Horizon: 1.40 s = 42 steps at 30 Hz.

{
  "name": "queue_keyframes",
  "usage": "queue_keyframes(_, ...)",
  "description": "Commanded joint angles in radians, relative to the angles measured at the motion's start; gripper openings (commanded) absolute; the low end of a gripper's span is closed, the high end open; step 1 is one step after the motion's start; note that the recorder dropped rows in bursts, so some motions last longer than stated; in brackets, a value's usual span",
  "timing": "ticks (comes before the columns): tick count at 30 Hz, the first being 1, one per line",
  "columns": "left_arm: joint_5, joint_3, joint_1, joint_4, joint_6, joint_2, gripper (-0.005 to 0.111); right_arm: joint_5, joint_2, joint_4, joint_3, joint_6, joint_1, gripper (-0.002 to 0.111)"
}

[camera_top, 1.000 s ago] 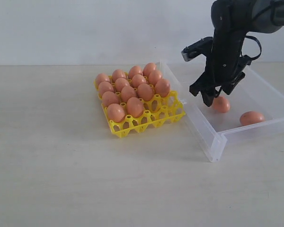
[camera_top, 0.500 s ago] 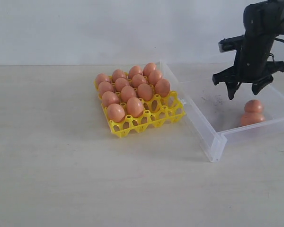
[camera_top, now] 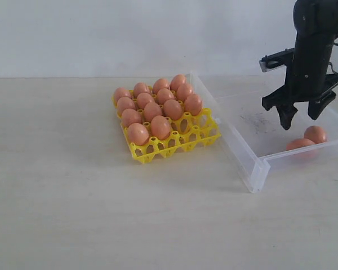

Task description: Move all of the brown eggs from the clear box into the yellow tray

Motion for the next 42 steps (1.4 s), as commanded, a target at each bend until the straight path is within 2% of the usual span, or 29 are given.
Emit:
queue_keyframes(1,-0.003,0.004,-0.005,-0.002,-0.005,-0.001,0.004,0.012,-0.04,-0.003,-0.003,0.057,-0.001,0.058)
queue_keyframes(7,-0.003,0.004,-0.005,-0.002,-0.005,-0.001,0.004,0.012,-0.04,-0.009,-0.003,0.17,-0.001,0.058)
queue_keyframes(17,-0.003,0.004,-0.005,-0.002,-0.005,-0.001,0.004,0.012,-0.04,0.198,-0.002,-0.005,-0.001,0.058)
queue_keyframes(23,-0.003,0.004,-0.005,-0.002,-0.005,-0.001,0.004,0.012,-0.04,0.034,-0.002,0.116,-0.001,0.058)
queue_keyframes(28,-0.003,0.004,-0.005,-0.002,-0.005,-0.001,0.004,0.012,-0.04,0.022,0.001,0.127,-0.001,0.058)
queue_keyframes(32,-0.003,0.004,-0.005,-0.002,-0.005,-0.001,0.004,0.012,-0.04,0.009,0.066,0.127,-0.001,0.058)
queue_keyframes(34,-0.003,0.004,-0.005,-0.002,-0.005,-0.001,0.004,0.012,-0.04,-0.049,0.104,0.127,-0.001,0.058)
queue_keyframes(37,-0.003,0.004,-0.005,-0.002,-0.005,-0.001,0.004,0.012,-0.045,-0.176,0.114,0.232,-0.001,0.058)
queue_keyframes(42,-0.003,0.004,-0.005,-0.002,-0.005,-0.001,0.004,0.012,-0.057,-0.137,0.114,0.221,-0.001,0.058)
